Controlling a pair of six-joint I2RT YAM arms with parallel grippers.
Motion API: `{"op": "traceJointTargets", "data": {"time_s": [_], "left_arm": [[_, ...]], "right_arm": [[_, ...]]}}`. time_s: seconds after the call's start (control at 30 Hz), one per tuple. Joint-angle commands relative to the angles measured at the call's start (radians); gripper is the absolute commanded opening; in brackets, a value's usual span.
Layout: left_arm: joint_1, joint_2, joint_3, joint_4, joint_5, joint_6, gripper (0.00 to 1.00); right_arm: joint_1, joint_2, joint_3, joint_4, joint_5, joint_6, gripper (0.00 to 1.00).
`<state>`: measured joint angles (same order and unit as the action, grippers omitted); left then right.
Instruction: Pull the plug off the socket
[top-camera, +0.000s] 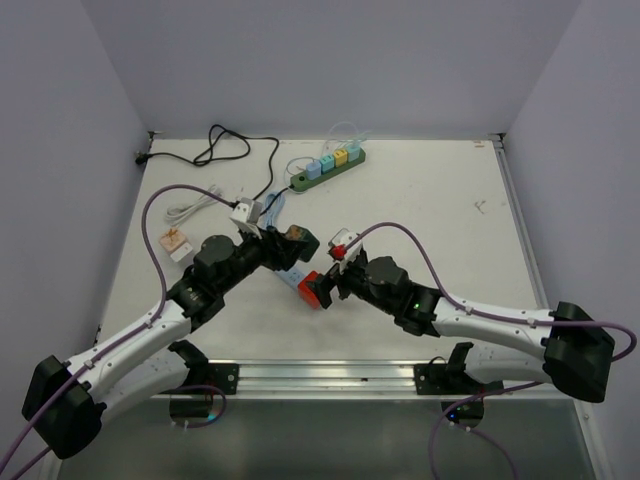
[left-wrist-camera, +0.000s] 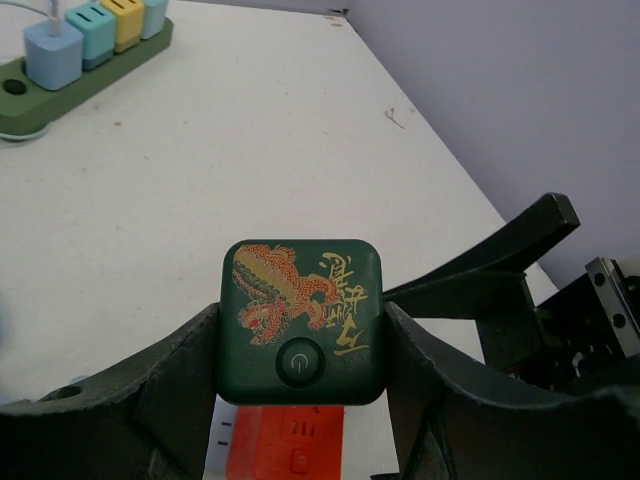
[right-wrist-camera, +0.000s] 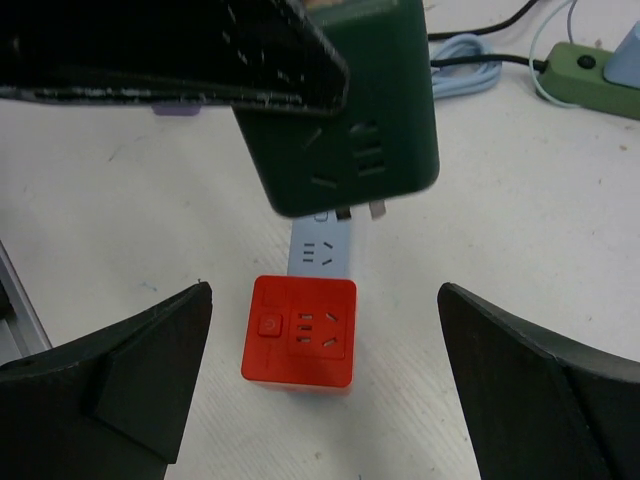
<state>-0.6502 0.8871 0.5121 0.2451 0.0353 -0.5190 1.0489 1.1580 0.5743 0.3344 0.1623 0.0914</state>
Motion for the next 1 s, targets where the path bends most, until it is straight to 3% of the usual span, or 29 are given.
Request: {"op": "traceJointTargets", "data": {"time_s": [0.0, 0.47, 0.67, 0.7, 0.73, 0.77, 0.8, 0.9, 0.93, 0.97], "left_arm": [[0.006, -0.011, 0.005, 0.075, 0.159, -0.124, 0.0], [0.006, -0.004, -0.014, 0.074, 0.281, -0.194, 0.0], [0.006, 0.006, -0.017, 0.077, 0.302, -0.202, 0.05], [0.006, 0.009, -0.018, 0.076, 0.302, -0.202, 0.06], [0.006, 0.01, -0.017, 0.074, 0.302, -0.199, 0.09], [0.006, 0.013, -0.018, 0.072, 0.302, -0.2, 0.11], [0.006, 0.016, -0.018, 0.072, 0.304, -0.202, 0.13], [0.004, 0.019, -0.023, 0.082, 0.305, -0.2, 0.4], [0.006, 0.016, -0.023, 0.085, 0.304, -0.199, 0.56], [0.006, 0.013, -0.023, 0.085, 0.301, -0.197, 0.66]], "right_arm": [[0.008, -0.024, 0.024, 0.129, 0.031, -0.07, 0.99], [0.017, 0.035, 0.078, 0.132, 0.029, -0.11, 0.96], [0.017, 0.022, 0.078, 0.124, 0.008, -0.101, 0.74], [0.017, 0.019, 0.076, 0.124, 0.008, -0.099, 0.64], [0.017, 0.013, 0.076, 0.123, 0.005, -0.099, 0.58], [0.017, 0.011, 0.076, 0.118, 0.006, -0.099, 0.43], [0.017, 0.008, 0.076, 0.117, 0.008, -0.099, 0.37], [0.017, 0.008, 0.079, 0.106, 0.008, -0.099, 0.27], [0.017, 0.008, 0.082, 0.101, 0.008, -0.099, 0.27], [0.017, 0.008, 0.084, 0.092, 0.008, -0.099, 0.26]]}}
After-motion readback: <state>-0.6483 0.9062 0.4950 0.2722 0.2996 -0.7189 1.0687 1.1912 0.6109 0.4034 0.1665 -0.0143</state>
